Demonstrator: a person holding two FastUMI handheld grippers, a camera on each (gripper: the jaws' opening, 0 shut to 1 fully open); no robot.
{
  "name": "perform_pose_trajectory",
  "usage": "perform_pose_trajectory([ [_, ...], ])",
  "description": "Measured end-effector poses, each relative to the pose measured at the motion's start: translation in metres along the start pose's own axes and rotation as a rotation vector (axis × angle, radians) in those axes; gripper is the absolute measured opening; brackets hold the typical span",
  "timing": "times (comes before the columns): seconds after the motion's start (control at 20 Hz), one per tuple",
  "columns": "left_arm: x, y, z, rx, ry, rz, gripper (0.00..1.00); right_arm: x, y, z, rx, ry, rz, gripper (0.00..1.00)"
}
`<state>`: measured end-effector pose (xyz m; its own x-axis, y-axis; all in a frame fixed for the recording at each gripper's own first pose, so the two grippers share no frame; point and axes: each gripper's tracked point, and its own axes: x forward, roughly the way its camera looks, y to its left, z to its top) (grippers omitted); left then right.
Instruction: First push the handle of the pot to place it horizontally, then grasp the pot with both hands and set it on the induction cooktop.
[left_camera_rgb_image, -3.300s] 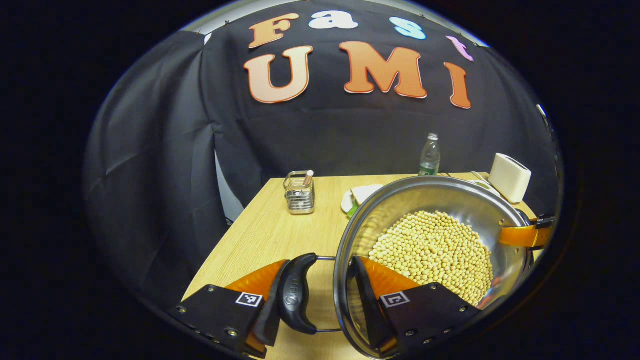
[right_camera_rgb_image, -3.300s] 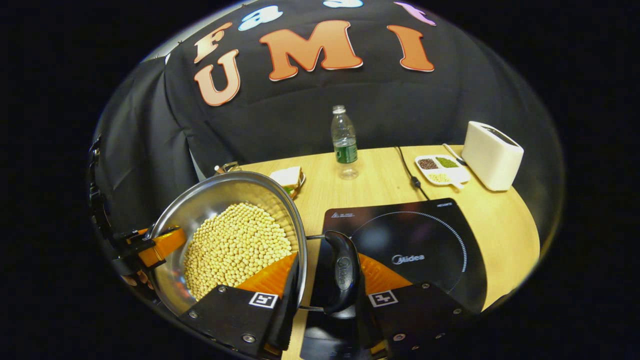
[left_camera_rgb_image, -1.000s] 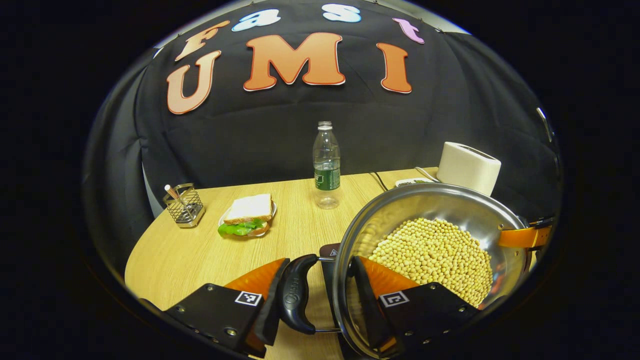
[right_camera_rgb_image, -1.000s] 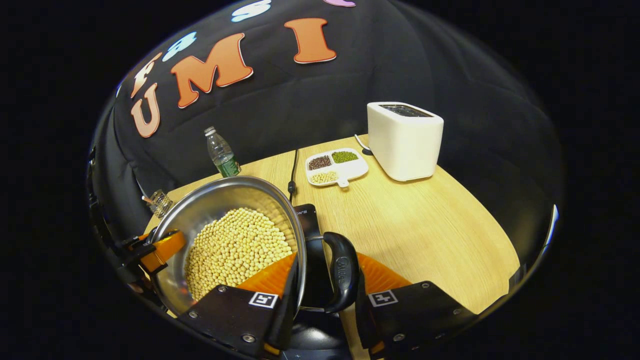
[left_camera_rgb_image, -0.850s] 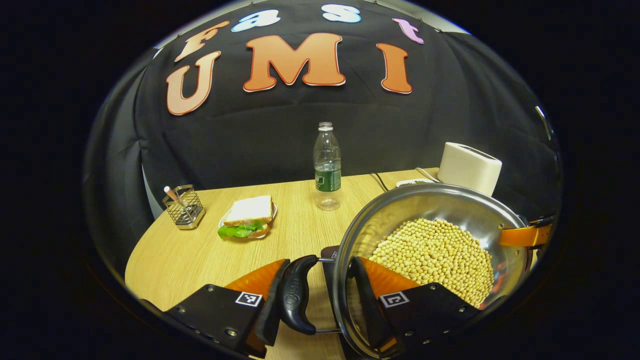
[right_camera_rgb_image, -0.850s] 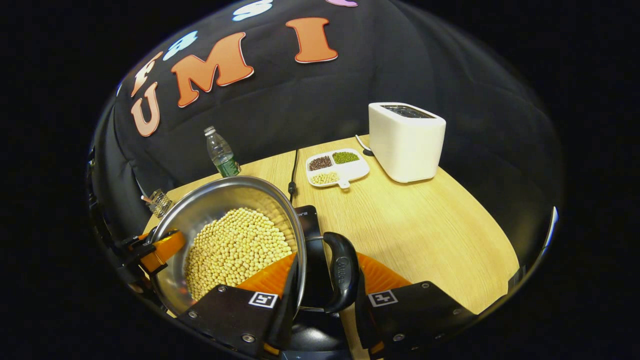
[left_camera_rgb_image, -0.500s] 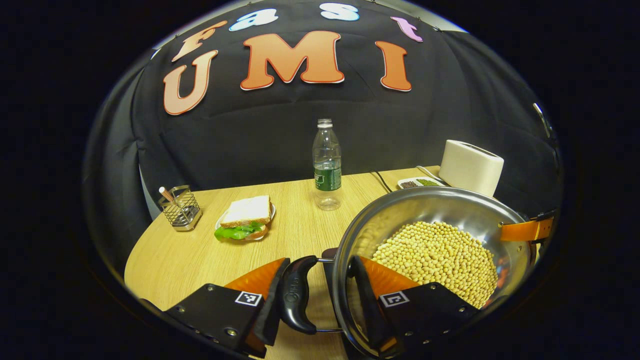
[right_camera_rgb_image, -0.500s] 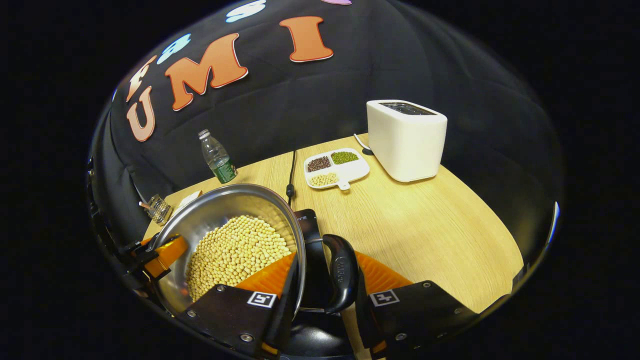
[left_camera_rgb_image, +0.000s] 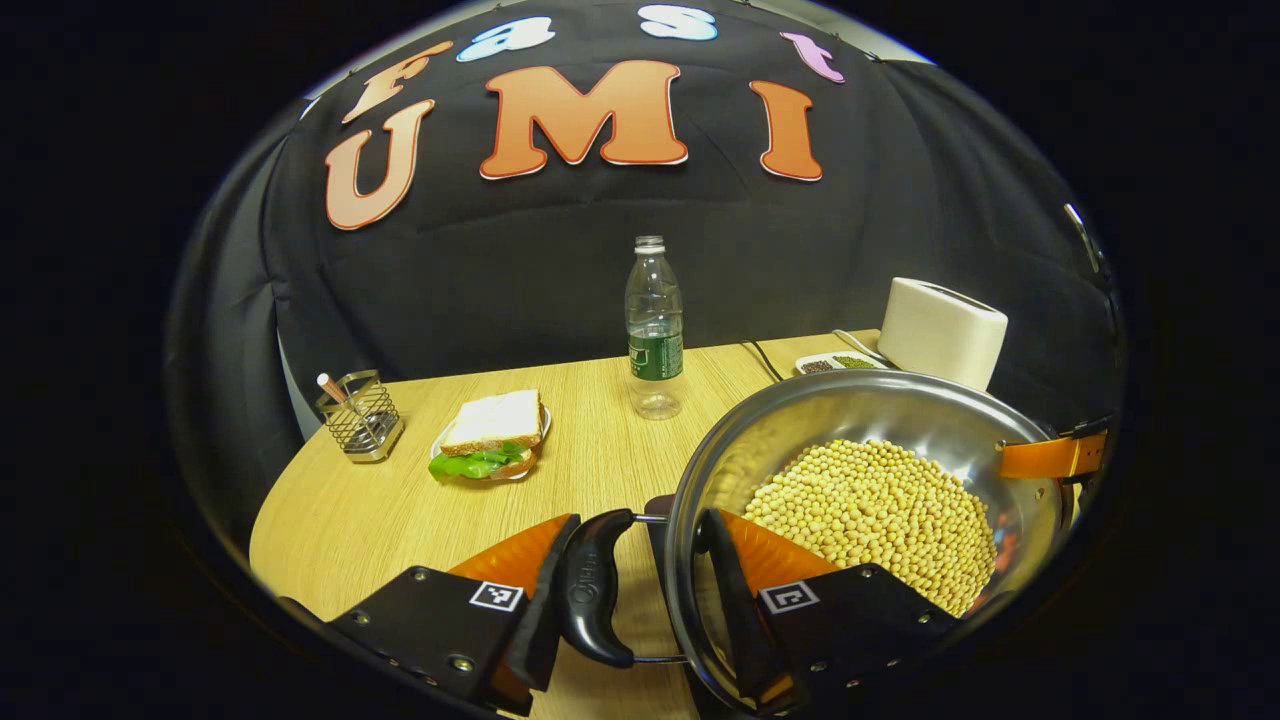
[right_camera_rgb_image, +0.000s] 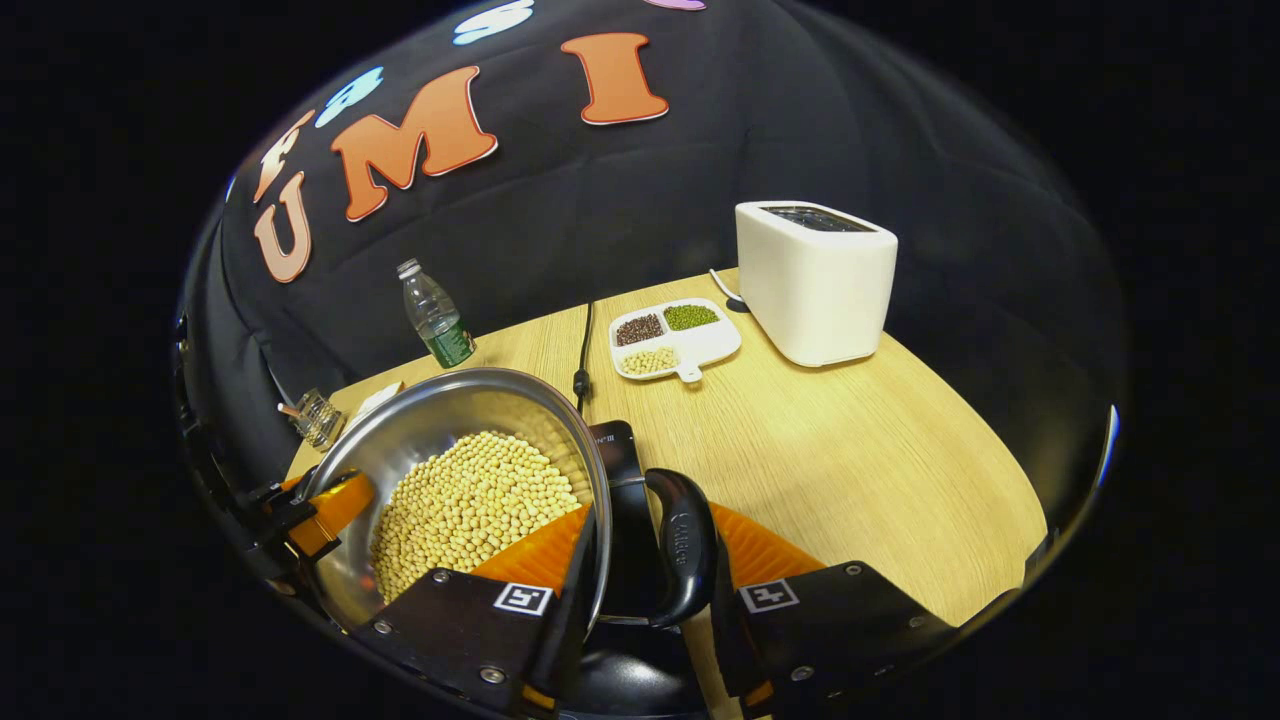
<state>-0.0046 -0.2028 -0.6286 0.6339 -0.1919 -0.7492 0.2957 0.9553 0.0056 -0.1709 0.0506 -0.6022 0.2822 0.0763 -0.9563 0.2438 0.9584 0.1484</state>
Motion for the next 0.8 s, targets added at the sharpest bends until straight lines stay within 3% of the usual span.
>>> perform_pose_trajectory([
  [0.2, -0.005, -0.001, 0.000, 0.008, 0.010, 0.012, 0.74, 0.000, 0.004, 0.002, 0.003, -0.005, 0.024, 0.61],
  [0.25, -0.009, 0.000, 0.003, 0.013, -0.002, 0.017, 0.74, -0.001, 0.005, 0.004, 0.005, -0.013, 0.026, 0.56],
  [0.3, -0.012, 0.001, 0.009, 0.020, -0.018, 0.022, 0.75, -0.002, 0.005, 0.008, -0.002, -0.032, 0.024, 0.68],
  [0.4, -0.023, 0.005, 0.023, 0.049, -0.058, 0.034, 0.76, -0.010, 0.004, 0.022, -0.030, -0.084, 0.005, 0.74],
  [0.55, -0.048, 0.012, 0.053, 0.073, -0.149, 0.046, 0.79, -0.031, 0.011, 0.045, -0.070, -0.167, 0.007, 0.80],
  [0.8, -0.116, 0.028, 0.116, 0.005, -0.308, 0.054, 0.79, -0.087, 0.041, 0.085, -0.145, -0.337, 0.048, 0.90],
])
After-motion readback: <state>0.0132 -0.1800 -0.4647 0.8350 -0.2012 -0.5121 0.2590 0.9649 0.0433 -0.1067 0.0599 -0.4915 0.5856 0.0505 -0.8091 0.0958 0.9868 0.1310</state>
